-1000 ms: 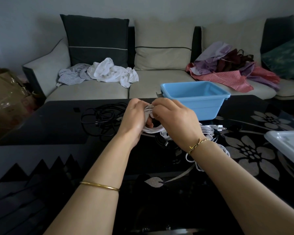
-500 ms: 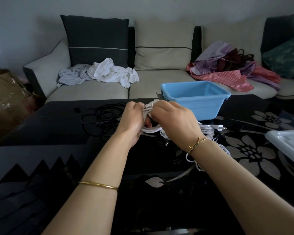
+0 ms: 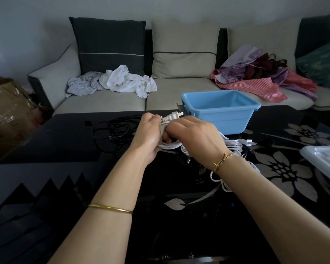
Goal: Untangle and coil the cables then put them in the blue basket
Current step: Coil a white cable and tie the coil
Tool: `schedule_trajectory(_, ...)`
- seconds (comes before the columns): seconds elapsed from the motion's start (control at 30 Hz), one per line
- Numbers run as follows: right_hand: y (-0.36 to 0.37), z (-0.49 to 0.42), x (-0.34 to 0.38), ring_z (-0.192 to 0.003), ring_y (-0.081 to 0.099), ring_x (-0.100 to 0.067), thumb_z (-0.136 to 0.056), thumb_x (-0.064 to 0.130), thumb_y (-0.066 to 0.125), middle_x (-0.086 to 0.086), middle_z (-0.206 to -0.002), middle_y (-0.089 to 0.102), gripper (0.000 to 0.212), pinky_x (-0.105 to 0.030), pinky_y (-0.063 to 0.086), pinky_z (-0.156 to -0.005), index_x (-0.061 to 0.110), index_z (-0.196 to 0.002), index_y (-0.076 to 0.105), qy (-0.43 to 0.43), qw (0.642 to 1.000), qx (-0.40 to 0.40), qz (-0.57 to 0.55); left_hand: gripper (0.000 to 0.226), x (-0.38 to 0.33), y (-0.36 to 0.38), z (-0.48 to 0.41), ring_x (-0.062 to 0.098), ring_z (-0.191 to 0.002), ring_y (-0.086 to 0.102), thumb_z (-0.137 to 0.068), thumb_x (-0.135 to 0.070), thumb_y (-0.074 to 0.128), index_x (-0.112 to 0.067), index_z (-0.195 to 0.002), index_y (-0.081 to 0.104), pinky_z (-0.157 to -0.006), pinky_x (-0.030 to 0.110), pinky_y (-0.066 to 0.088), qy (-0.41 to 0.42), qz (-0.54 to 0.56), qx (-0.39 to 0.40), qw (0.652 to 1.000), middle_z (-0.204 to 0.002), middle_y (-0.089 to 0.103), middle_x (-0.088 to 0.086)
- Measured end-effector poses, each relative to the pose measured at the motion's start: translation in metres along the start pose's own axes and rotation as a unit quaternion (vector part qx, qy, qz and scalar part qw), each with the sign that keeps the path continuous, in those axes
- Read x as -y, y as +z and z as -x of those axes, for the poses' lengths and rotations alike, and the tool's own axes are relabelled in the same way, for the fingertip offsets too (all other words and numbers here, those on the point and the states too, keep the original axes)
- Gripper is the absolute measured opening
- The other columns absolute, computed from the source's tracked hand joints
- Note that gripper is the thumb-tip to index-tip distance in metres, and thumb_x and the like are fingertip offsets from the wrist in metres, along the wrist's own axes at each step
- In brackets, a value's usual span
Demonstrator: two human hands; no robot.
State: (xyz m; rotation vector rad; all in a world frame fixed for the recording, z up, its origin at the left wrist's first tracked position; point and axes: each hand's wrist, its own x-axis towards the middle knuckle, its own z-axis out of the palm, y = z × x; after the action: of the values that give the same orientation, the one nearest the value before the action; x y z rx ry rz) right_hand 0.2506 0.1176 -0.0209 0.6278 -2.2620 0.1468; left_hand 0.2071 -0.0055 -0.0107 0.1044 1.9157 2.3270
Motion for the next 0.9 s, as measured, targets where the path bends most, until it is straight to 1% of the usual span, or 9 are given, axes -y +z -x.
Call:
schedule_trajectory(0.07,-0.001,-0.001,0.0,-0.073,0.059,-0.02,-0.076,0.018,0.045,0.008,-0.08,0.063,0.021,-0.021,0.035,-0.051,0.024,-0.086,0.063,-0.006,1.0,0.021,-0.004,0.023,0.0,-0.002,-0.002,0.017,-0.05,0.04,-0.1,-0.009,0.038,-0.013,-0.077,0.039,-0.05,0.028,0.035,-0.001,-0.012,-0.011,1.0,-0.063,0.042,0.008)
schedule_trajectory(0.17,0.002,-0.001,0.002,-0.077,0.061,-0.021,-0.076,0.014,0.048,0.008,-0.083,0.065,0.024,-0.025,0.043,-0.053,0.023,-0.089,0.065,-0.023,0.999,0.037,-0.011,0.023,-0.001,-0.005,-0.005,0.018,-0.051,0.042,-0.098,-0.007,0.039,-0.013,-0.075,0.041,-0.047,0.025,0.038,-0.009,-0.033,-0.026,0.999,-0.063,0.043,0.007)
schedule_trajectory(0.33,0.005,0.001,0.002,-0.057,0.054,-0.021,-0.068,0.009,0.059,0.005,-0.068,0.059,0.015,-0.021,0.025,-0.048,0.02,-0.078,0.062,0.02,1.0,-0.007,0.012,0.02,-0.002,-0.006,-0.003,0.018,-0.048,0.04,-0.097,-0.004,0.039,-0.009,-0.078,0.042,-0.051,0.03,0.037,-0.023,-0.007,0.01,1.0,-0.06,0.046,0.009)
schedule_trajectory(0.47,0.005,-0.004,0.002,-0.054,0.053,-0.028,-0.068,0.003,0.068,-0.005,-0.07,0.057,0.015,-0.029,0.039,-0.038,0.01,-0.077,0.058,0.083,0.994,-0.067,0.006,0.017,-0.001,-0.005,-0.004,0.01,-0.043,0.041,-0.093,0.0,0.033,-0.004,-0.083,0.046,-0.042,0.023,0.034,0.014,-0.064,0.078,0.995,-0.063,0.049,0.008)
schedule_trajectory(0.57,-0.001,-0.009,0.0,-0.074,0.055,-0.03,-0.076,0.007,0.058,-0.007,-0.078,0.06,0.004,-0.038,0.047,-0.05,0.007,-0.08,0.059,0.108,0.989,-0.085,-0.046,0.028,0.0,0.001,-0.002,0.01,-0.043,0.039,-0.09,0.003,0.031,-0.005,-0.067,0.044,-0.041,0.021,0.03,0.058,-0.122,0.12,0.984,-0.065,0.042,0.009)
schedule_trajectory(0.63,-0.005,-0.01,-0.002,-0.081,0.053,-0.03,-0.079,0.008,0.055,-0.007,-0.079,0.062,0.007,-0.04,0.046,-0.061,0.005,-0.082,0.06,0.127,0.986,-0.082,-0.077,0.027,-0.001,0.002,-0.001,0.011,-0.045,0.038,-0.089,0.003,0.031,-0.006,-0.068,0.044,-0.043,0.023,0.03,0.076,-0.131,0.121,0.981,-0.069,0.039,0.01)
schedule_trajectory(0.73,-0.01,-0.012,-0.005,-0.081,0.053,-0.028,-0.08,0.008,0.059,-0.005,-0.076,0.062,0.005,-0.036,0.041,-0.068,0.005,-0.083,0.062,0.148,0.982,-0.068,-0.099,0.021,0.001,0.002,0.0,0.013,-0.049,0.041,-0.091,0.0,0.036,-0.007,-0.073,0.044,-0.047,0.026,0.032,0.075,-0.13,0.113,0.982,-0.066,0.045,0.009)
schedule_trajectory(0.83,-0.014,-0.013,-0.007,-0.078,0.055,-0.025,-0.081,0.007,0.062,-0.003,-0.077,0.063,0.003,-0.031,0.036,-0.065,0.008,-0.083,0.062,0.156,0.98,-0.05,-0.111,0.018,0.004,0.003,0.003,0.016,-0.051,0.041,-0.091,-0.001,0.044,-0.009,-0.077,0.05,-0.05,0.027,0.032,0.083,-0.123,0.095,0.984,-0.054,0.05,0.003)
schedule_trajectory(0.9,-0.016,-0.014,-0.006,-0.078,0.055,-0.021,-0.081,0.006,0.061,0.001,-0.08,0.061,0.005,-0.032,0.039,-0.066,0.009,-0.085,0.061,0.178,0.972,-0.035,-0.15,0.02,0.004,0.003,0.004,0.017,-0.049,0.039,-0.09,0.0,0.047,-0.01,-0.073,0.051,-0.05,0.026,0.03,0.094,-0.116,0.093,0.984,-0.047,0.048,0.0)
